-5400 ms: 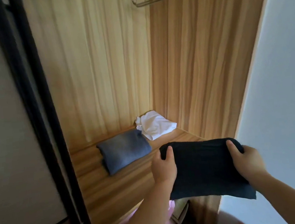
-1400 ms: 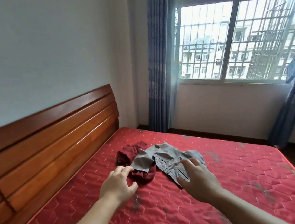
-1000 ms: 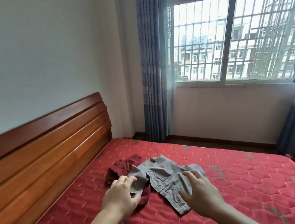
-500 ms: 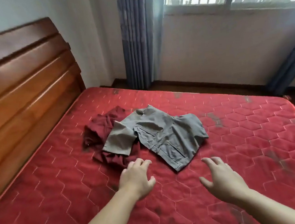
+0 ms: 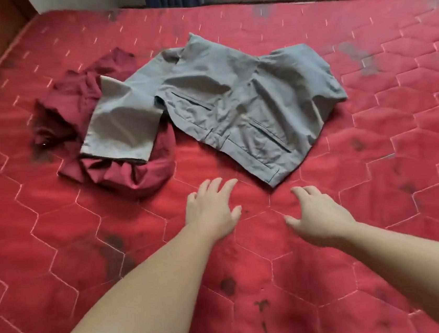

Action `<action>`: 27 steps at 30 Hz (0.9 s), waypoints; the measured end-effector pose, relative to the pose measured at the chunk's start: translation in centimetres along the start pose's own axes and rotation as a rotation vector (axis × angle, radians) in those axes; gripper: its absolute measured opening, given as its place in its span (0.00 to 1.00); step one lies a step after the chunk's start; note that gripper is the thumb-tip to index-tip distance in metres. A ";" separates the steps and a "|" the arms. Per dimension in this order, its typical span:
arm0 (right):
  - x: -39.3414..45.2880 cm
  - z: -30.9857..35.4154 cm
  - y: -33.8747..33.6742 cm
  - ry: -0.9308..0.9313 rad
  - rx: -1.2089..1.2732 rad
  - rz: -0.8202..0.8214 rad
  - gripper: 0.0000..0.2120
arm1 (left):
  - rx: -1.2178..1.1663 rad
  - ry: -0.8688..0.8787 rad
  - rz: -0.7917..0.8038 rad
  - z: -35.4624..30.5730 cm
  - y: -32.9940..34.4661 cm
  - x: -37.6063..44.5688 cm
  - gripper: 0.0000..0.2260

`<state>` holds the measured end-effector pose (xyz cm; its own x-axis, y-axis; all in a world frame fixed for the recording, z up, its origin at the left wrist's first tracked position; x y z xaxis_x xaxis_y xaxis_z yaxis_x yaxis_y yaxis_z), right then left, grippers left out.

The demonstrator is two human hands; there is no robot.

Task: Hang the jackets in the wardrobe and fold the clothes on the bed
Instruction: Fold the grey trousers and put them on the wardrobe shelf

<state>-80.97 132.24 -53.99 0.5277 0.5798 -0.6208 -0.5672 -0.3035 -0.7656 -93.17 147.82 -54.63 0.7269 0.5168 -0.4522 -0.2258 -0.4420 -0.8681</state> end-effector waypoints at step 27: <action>-0.6 -7.1 5.7 -0.049 0.712 -0.312 0.11 | 0.285 0.355 -0.167 -8.1 3.1 1.6 0.13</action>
<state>-80.00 124.80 -59.15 0.7102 0.5965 -0.3739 -0.6755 0.4279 -0.6005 -87.51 141.34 -56.42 0.9335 0.2597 -0.2471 -0.2196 -0.1305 -0.9668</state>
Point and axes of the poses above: each hand's wrist, its own x-axis towards the middle knuckle, its own y-axis out of the palm, z = x × y, the point moved 10 cm from there along x, towards the middle knuckle, and after that the axes turned 9 degrees about z, right-handed, at the moved point
